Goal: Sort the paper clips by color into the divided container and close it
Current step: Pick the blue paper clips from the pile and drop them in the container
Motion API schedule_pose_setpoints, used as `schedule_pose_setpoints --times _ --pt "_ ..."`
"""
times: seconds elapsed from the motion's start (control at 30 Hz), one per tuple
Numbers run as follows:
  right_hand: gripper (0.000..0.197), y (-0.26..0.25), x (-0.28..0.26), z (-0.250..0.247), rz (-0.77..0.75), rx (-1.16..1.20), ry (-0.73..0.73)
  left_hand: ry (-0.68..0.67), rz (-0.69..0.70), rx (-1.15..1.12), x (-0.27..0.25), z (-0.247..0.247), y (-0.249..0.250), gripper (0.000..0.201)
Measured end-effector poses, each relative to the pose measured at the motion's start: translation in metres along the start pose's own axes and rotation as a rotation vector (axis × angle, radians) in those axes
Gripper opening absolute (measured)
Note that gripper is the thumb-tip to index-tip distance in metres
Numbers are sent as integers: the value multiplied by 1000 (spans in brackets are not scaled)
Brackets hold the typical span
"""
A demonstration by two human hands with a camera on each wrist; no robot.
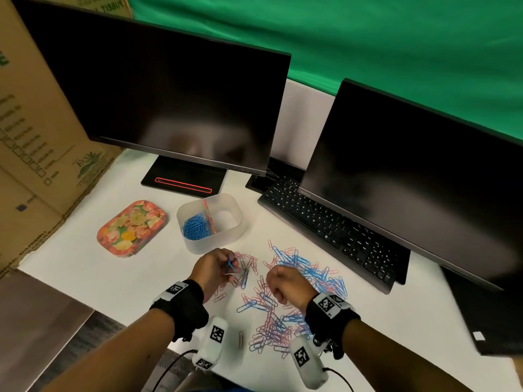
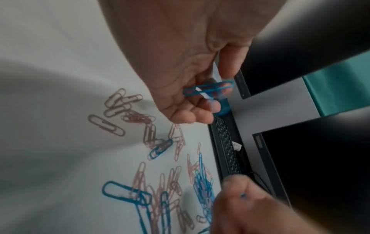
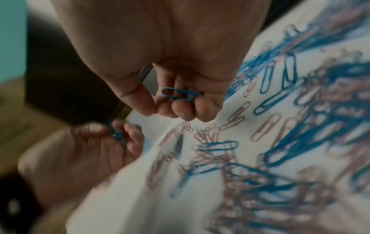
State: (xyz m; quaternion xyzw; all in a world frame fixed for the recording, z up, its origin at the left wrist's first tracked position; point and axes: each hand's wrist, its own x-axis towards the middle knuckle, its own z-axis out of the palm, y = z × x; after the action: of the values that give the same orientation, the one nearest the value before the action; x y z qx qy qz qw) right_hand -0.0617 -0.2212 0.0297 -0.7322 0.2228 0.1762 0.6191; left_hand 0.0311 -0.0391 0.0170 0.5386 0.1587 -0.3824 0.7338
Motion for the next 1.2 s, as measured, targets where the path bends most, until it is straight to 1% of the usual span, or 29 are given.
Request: schedule_pose_setpoints --times 0.03,0.07,0.1,0.17,0.2,0.23,0.27,0.3,0.33,0.37,0.4,0.47,0.5,0.53,0.6,0.7,0.77,0.83,0.9,0.97,1.03,1.07,1.13,1.2 --pt "22 6 0 2 -43 -202 -2 -18 -12 -40 -1 2 1 18" --pt "22 11 0 5 -75 -378 -4 -29 -21 -62 -3 3 2 15" --pt "18 17 -2 7 -99 -499 -13 -40 -25 -63 -5 5 3 10" --pt "5 23 -6 11 -122 -737 -38 -31 -24 63 -5 4 1 1" --pt "10 25 -8 13 -132 -867 -47 -23 -4 211 -5 3 -2 7" --pt "19 27 -8 15 -137 -971 -58 -24 41 417 -5 0 -6 14" --pt "25 29 -8 17 -144 -1035 -64 -39 104 682 -6 -1 -10 18" --pt "27 30 -8 20 -165 -1083 -62 -57 173 951 -7 -2 -16 18" --pt "27 31 -6 22 -178 -1125 -70 -93 217 1172 -10 -2 -21 16" --pt "27 31 -5 25 -195 -1161 -71 -125 254 1342 -12 -2 -28 14" --pt "26 31 -4 27 -200 -1189 -71 -152 271 1456 -14 -3 -34 13" --pt "26 31 -1 30 -211 -1213 -54 -155 285 1583 -15 -5 -43 9" --pt "26 31 0 30 -216 -1213 -46 -140 292 1612 -15 -5 -45 3" --pt "26 31 0 31 -220 -1217 -40 -117 297 1631 -16 -5 -46 3" --pt "23 31 1 29 -223 -1209 -34 -90 305 1677 -15 -4 -45 10" --pt "22 33 1 22 -197 -1170 -24 -73 311 1688 -13 -7 -43 10" --pt "23 33 0 16 -178 -1159 -1 -84 305 1680 -11 -11 -41 5" --pt "23 34 -1 9 -174 -1166 26 -104 291 1669 -10 -15 -40 6" --pt "24 33 -2 5 -200 -1157 44 -139 294 1654 -11 -18 -40 6" --pt "26 33 -2 5 -272 -1144 9 -171 324 1611 -13 -17 -38 6" --pt "27 33 -2 9 -355 -1169 -61 -189 350 1543 -15 -17 -35 8" --pt "28 33 -2 12 -373 -1193 -90 -198 357 1503 -16 -17 -33 10" --pt "28 34 3 18 -367 -1215 -125 -212 349 1411 -16 -19 -29 11" --pt "28 35 8 20 -337 -1197 -143 -188 350 1334 -16 -20 -25 13"
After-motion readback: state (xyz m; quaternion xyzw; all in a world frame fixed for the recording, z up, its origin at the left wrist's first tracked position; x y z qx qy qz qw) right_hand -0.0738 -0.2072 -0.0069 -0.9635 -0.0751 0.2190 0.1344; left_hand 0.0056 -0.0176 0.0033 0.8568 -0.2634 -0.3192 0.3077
